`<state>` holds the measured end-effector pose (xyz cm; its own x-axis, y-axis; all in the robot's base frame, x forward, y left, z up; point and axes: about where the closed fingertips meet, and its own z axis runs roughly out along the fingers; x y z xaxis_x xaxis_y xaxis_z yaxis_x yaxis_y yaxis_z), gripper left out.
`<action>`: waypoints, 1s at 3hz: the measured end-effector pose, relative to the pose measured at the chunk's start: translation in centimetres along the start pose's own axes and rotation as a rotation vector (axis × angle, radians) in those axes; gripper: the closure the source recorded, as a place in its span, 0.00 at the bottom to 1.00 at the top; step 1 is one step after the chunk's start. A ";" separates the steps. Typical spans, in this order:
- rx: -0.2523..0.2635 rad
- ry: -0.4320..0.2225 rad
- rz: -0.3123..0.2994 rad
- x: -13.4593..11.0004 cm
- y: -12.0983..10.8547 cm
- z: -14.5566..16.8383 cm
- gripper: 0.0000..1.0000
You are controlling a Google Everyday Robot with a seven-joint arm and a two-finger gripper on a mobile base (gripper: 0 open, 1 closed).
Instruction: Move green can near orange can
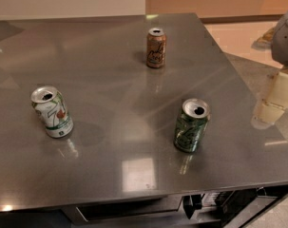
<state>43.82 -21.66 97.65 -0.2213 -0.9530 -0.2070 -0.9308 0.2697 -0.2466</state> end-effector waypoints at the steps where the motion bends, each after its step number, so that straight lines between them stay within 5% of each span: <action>1: 0.000 0.000 0.000 0.0 0.0 0.0 0.00; 3: -0.018 -0.063 -0.040 -1.5 0.6 0.8 0.00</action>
Offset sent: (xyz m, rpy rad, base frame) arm -0.0005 0.0061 -0.0044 0.0026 0.0081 0.0320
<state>43.80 -20.01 97.07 -0.1652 -0.9522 -0.2570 -0.9440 0.2281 -0.2385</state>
